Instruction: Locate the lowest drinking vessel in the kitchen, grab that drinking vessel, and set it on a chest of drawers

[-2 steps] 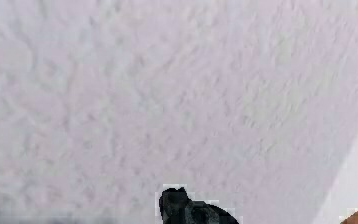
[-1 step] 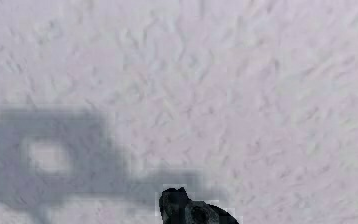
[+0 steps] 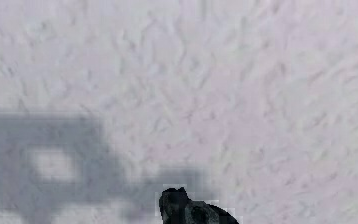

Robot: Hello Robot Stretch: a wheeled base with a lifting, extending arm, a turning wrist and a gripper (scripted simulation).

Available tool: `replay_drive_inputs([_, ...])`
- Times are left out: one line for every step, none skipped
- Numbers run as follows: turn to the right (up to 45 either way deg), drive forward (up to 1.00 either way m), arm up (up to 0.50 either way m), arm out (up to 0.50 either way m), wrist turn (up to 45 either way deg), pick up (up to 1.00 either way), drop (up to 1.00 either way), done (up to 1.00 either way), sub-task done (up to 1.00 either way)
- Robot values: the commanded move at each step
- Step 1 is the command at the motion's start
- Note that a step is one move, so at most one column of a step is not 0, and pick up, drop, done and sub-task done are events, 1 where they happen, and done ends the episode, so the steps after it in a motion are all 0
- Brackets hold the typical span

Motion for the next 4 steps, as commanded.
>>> replay_drive_inputs([45.0,0.00,0.00,0.00,0.0,0.00,0.00,0.00,0.00])
replay_drive_inputs([45.0,0.00,0.00,0.00,0.0,0.00,0.00,0.00,0.00])
replay_drive_inputs([42.0,0.00,0.00,0.00,0.0,0.00,0.00,0.00,0.00])
replay_drive_inputs([0.0,0.30,0.00,0.00,0.0,0.00,0.00,0.00,0.00])
